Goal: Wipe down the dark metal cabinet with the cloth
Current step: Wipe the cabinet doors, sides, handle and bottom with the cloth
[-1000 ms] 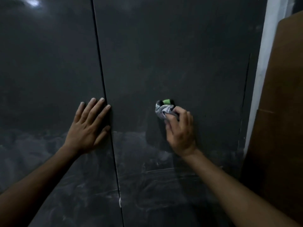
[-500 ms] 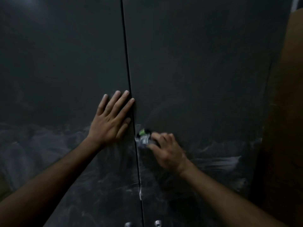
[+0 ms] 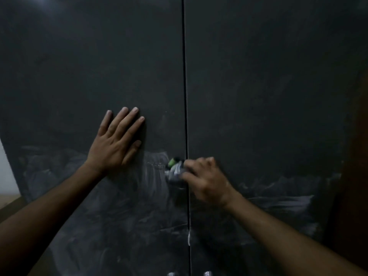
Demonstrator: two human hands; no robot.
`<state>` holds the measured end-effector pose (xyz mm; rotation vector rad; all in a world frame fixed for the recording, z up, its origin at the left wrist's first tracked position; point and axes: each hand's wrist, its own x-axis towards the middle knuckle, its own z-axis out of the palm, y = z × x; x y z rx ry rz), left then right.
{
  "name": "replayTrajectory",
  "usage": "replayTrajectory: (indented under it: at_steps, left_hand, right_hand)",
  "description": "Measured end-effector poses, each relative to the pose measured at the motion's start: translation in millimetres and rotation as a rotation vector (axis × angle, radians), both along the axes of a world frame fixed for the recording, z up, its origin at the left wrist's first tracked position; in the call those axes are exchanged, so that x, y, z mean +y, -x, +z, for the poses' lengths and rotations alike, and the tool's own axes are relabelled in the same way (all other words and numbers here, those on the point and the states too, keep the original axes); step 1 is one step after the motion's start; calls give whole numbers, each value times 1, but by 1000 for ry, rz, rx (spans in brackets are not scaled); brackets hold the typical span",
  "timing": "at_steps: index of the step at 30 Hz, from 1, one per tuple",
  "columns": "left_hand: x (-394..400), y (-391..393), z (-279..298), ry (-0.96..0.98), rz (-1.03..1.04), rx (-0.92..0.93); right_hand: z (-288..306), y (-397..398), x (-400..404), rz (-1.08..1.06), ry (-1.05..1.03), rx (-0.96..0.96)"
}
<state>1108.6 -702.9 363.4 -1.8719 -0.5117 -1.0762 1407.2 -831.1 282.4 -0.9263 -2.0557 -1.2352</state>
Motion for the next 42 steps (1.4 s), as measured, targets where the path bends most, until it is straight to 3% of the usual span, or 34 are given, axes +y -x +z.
replayTrajectory:
  at_steps: [3, 4, 5, 8, 10, 11, 14, 15, 16, 19, 21, 22, 25, 26, 27, 30, 32, 34, 36, 38, 42]
  left_hand:
    - [4, -1, -1, -15, -6, -4]
    - [3, -1, -2, -10, -10, 2]
    - [3, 0, -2, -9, -14, 6]
    - [1, 2, -1, -5, -27, 10]
    - [-1, 2, 0, 2, -41, 13]
    - [-1, 2, 0, 7, -42, 14]
    - [-4, 1, 0, 22, -42, 13]
    - [-5, 1, 0, 30, -41, 15]
    - [-5, 2, 0, 35, -42, 16]
    - [-9, 3, 3, 47, -59, 16]
    - [-13, 5, 4, 75, -83, 24]
    - [-15, 5, 5, 93, -94, 25]
    - [-22, 6, 8, 152, -152, 5]
    - [-25, 7, 8, 172, -174, -8]
    - [-28, 9, 8, 186, -192, -21]
    - [-32, 25, 3, 200, -172, -49]
    - [-29, 43, -1, 197, -141, -74]
    - [-24, 60, -6, 187, -112, -111]
    - [-19, 74, -11, 187, -91, -144]
    - [-13, 88, -13, 180, -74, -142]
    - [-4, 114, -8, 151, -62, -107]
  right_hand:
    - [32, 27, 16, -15, -144, 460]
    - [26, 42, 21, -8, -169, 530]
    - [12, 56, 24, 0, -168, 507]
    - [-30, 67, 15, 40, -9, 41]
    - [-13, 56, 14, 37, -2, -71]
    - [2, 54, 17, 19, -38, 0]
    - [39, 60, 26, -21, -172, 505]
    - [33, 69, 28, -20, -185, 570]
    - [19, 79, 30, -16, -168, 530]
    - [-20, 89, 19, 27, 22, -16]
    - [3, 75, 18, 17, 29, -128]
    - [22, 71, 20, -1, -9, -27]
    - [66, 75, 28, -34, -181, 545]
    - [61, 84, 31, -30, -205, 607]
    - [46, 94, 34, -21, -191, 568]
    - [-4, 111, 28, 44, 7, 28]
    - [5, 101, 26, 47, 53, -162]
    - [35, 94, 32, 42, -42, 27]
    - [65, 96, 37, 12, -175, 452]
    - [52, 117, 46, 10, -210, 589]
    - [-10, 148, 46, 97, 19, -53]
